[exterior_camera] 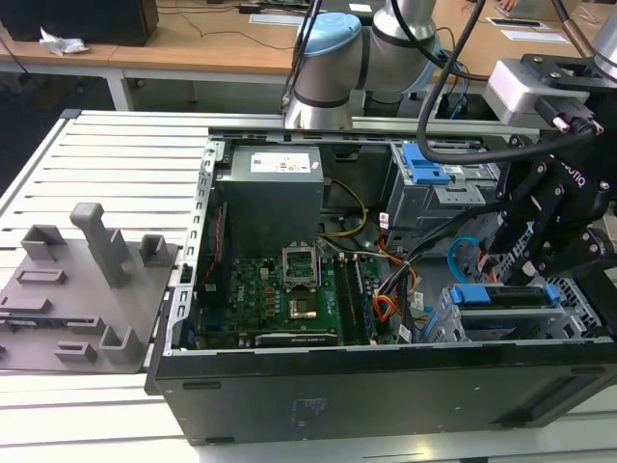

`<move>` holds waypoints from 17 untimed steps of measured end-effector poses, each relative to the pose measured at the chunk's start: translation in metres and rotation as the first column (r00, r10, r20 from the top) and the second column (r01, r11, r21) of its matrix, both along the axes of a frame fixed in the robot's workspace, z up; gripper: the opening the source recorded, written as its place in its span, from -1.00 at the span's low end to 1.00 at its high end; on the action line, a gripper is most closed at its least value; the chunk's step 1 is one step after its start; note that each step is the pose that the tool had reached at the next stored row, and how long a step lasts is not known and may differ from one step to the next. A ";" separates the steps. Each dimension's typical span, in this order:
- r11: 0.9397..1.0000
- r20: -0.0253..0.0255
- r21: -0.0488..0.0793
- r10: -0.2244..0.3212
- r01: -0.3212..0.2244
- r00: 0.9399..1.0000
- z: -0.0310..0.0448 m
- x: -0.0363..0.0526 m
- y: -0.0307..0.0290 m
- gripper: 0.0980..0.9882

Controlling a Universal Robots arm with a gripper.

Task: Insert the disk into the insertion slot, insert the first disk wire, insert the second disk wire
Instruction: 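Insert the disk into the insertion slot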

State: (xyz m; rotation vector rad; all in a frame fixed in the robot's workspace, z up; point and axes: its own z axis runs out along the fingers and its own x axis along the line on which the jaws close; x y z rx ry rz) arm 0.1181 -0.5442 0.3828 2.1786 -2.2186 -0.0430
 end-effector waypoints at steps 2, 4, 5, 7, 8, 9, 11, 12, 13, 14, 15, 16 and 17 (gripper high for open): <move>1.000 0.000 0.000 0.000 0.000 1.000 -0.0001 0.0000 0.0000 -0.42; 1.000 0.000 0.000 0.000 0.000 1.000 -0.0001 0.0000 0.0000 -0.69; 1.000 0.000 0.000 0.000 0.000 1.000 -0.0003 0.0000 0.0000 -0.96; 1.000 0.000 0.000 0.000 0.000 1.000 -0.0004 0.0000 0.0000 -0.98; 1.000 0.000 0.000 0.000 0.000 1.000 -0.0004 0.0000 0.0000 -0.98; 1.000 0.000 0.000 0.000 0.000 1.000 -0.0004 0.0000 0.0000 -0.98; 1.000 0.000 0.000 0.000 0.000 1.000 -0.0005 0.0000 0.0000 -0.98; 1.000 0.000 0.000 0.000 0.000 1.000 -0.0007 0.0000 0.0000 -0.98; 1.000 0.000 0.000 0.000 0.000 1.000 -0.0007 0.0000 0.0000 -0.98; 1.000 0.000 0.000 0.000 0.000 1.000 -0.0008 0.0000 0.0000 -0.98; 1.000 0.000 0.000 0.000 0.000 1.000 -0.0008 0.0000 0.0000 -0.98; 1.000 0.000 0.000 0.000 0.000 1.000 -0.0011 0.0000 0.0000 -0.98; 1.000 0.000 0.000 0.000 0.000 1.000 -0.0014 0.0000 0.0000 -0.98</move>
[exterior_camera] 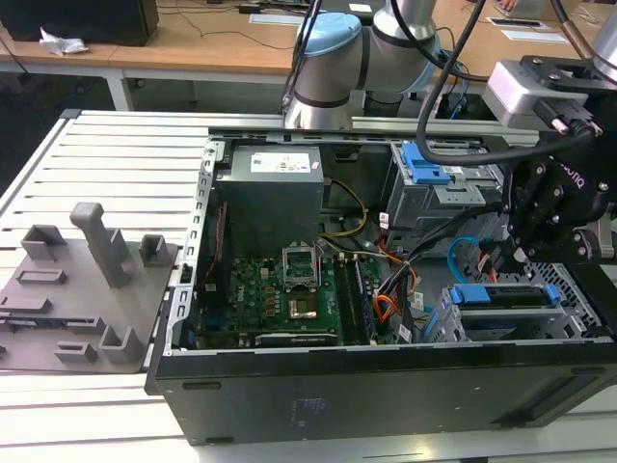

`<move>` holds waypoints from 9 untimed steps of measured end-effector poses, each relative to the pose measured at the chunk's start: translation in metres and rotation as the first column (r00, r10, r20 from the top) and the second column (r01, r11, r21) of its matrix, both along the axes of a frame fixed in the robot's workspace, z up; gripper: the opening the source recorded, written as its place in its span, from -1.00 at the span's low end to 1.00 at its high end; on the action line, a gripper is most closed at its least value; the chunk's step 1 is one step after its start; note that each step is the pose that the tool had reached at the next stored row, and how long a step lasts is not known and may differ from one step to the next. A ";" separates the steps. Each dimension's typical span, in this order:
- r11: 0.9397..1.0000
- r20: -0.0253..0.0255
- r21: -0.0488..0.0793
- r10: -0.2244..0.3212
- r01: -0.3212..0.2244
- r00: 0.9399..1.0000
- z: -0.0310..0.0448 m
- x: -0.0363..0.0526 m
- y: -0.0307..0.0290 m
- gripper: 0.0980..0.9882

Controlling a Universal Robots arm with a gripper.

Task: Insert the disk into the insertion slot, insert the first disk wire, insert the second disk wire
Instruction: 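Insert the disk into the insertion slot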

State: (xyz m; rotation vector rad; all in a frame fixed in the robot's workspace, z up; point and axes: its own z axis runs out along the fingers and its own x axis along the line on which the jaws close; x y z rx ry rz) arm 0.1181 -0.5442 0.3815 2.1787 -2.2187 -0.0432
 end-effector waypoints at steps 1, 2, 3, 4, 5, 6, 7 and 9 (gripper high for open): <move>1.000 0.000 0.000 0.000 0.000 1.000 -0.0002 0.0000 0.0000 -0.98; 1.000 0.000 0.000 0.000 0.000 1.000 -0.0004 0.0000 0.0000 -0.98; 1.000 0.000 0.000 0.000 0.000 1.000 -0.0007 0.0000 0.0000 -0.98; 1.000 0.000 0.000 0.000 0.000 1.000 -0.0012 0.0000 0.0000 -0.98; 1.000 0.000 0.000 0.000 0.000 1.000 -0.0017 0.0000 0.0000 -0.98; 1.000 0.000 0.000 0.000 0.000 1.000 -0.0021 0.0000 0.0000 -0.98; 1.000 0.000 0.000 0.000 0.000 1.000 -0.0037 0.0000 0.0000 -0.98; 1.000 0.000 0.000 0.000 0.000 1.000 -0.0049 0.0000 0.0000 -0.98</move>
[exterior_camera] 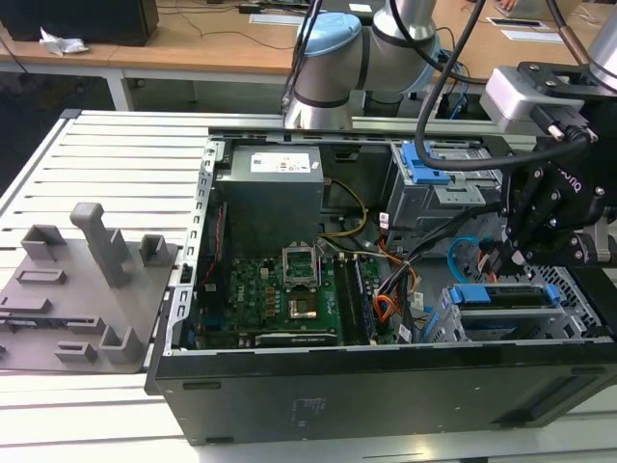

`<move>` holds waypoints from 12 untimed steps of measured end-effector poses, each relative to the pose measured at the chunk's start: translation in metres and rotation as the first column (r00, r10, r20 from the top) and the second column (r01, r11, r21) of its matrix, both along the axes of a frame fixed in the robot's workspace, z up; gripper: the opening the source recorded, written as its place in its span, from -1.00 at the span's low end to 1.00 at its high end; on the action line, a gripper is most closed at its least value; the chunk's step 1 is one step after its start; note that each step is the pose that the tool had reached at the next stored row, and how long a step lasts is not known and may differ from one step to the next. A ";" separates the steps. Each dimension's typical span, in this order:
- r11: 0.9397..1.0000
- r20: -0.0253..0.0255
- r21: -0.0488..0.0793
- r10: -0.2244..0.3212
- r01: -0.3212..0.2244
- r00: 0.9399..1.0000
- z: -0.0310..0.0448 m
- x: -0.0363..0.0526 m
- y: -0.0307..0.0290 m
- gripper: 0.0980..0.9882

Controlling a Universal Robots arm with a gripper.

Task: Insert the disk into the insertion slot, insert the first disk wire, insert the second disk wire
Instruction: 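Insert the disk into the insertion slot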

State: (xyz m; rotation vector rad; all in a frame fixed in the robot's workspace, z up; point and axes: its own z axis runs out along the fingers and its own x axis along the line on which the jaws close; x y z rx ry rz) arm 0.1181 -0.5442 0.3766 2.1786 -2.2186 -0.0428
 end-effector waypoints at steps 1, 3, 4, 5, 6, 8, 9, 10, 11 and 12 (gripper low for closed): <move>1.000 0.000 0.000 0.000 0.000 1.000 -0.0009 0.0000 0.0000 -0.98; 1.000 0.000 0.000 0.000 0.000 1.000 -0.0032 0.0000 0.0000 -0.98; 1.000 0.000 0.000 0.000 0.000 1.000 -0.0044 0.0000 0.0000 -0.98; 1.000 0.000 0.000 0.000 0.000 1.000 -0.0061 0.0000 0.0000 -0.98; 1.000 0.000 0.000 0.000 0.000 1.000 -0.0067 0.0000 0.0000 -0.98; 1.000 0.000 0.000 0.000 0.000 1.000 -0.0090 0.0000 0.0000 -0.98; 1.000 0.000 0.000 0.000 0.000 1.000 -0.0096 0.0000 0.0000 -0.98; 1.000 0.000 0.000 0.000 0.000 1.000 -0.0109 0.0000 0.0000 -0.98; 1.000 0.000 0.000 0.000 0.000 1.000 -0.0127 0.0000 0.0000 -0.98; 1.000 0.000 0.000 0.000 0.000 1.000 -0.0145 0.0000 0.0000 -0.98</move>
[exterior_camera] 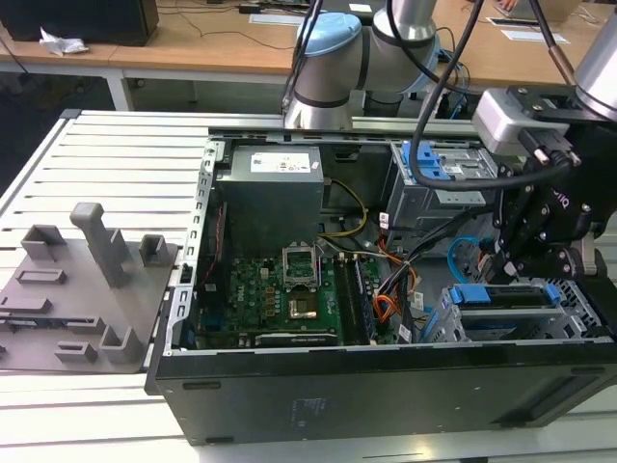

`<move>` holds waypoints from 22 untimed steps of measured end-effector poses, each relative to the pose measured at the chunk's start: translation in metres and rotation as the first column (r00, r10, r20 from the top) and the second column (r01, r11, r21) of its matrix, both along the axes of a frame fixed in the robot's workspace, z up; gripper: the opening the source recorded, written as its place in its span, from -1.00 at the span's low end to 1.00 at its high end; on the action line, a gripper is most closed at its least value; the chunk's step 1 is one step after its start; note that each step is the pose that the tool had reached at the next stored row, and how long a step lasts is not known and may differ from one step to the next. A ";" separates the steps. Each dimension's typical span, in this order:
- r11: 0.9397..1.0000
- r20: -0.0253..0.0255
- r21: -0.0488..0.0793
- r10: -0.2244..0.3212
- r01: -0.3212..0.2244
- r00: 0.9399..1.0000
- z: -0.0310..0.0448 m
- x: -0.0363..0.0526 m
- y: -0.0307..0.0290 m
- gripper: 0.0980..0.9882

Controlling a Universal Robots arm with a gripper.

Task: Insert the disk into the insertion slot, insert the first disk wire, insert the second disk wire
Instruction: 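Insert the disk into the insertion slot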

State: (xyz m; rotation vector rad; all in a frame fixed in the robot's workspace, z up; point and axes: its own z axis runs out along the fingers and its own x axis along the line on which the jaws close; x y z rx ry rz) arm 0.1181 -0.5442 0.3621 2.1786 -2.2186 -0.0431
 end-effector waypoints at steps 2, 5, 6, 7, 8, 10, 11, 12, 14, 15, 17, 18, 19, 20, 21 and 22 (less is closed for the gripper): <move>1.000 0.000 0.000 0.000 0.000 1.000 -0.0021 0.0000 0.0000 -0.98; 1.000 0.000 0.000 0.000 0.000 1.000 -0.0066 0.0000 0.0000 -0.98; 1.000 0.000 0.000 0.000 0.000 1.000 -0.0088 0.0006 0.0000 -0.98; 1.000 0.000 0.000 0.000 0.000 1.000 -0.0093 0.0036 0.0000 -0.98; 1.000 0.000 0.000 0.000 0.000 1.000 -0.0096 0.0066 0.0000 -0.98; 1.000 0.000 0.000 0.000 0.000 1.000 -0.0101 0.0114 0.0000 -0.98; 1.000 0.000 0.000 0.000 0.000 1.000 -0.0103 0.0123 0.0000 -0.98; 1.000 0.000 0.000 0.000 0.000 1.000 -0.0104 0.0130 0.0001 -0.98; 1.000 0.000 0.000 0.000 0.000 1.000 -0.0104 0.0134 0.0000 -0.98; 1.000 0.000 0.000 0.000 0.000 1.000 -0.0104 0.0135 0.0000 -0.98; 1.000 0.000 0.000 0.000 0.000 1.000 -0.0104 0.0136 0.0000 -0.98; 1.000 0.000 0.000 0.000 0.000 1.000 -0.0104 0.0136 0.0000 -0.98; 1.000 0.000 0.000 0.000 0.000 1.000 -0.0105 0.0136 0.0000 -0.98; 1.000 0.000 0.000 0.000 0.000 1.000 -0.0104 0.0137 0.0000 -0.98; 1.000 0.000 0.000 0.000 0.000 1.000 -0.0104 0.0137 0.0000 -0.98; 1.000 0.000 0.000 0.000 0.000 1.000 -0.0104 0.0137 0.0000 -0.98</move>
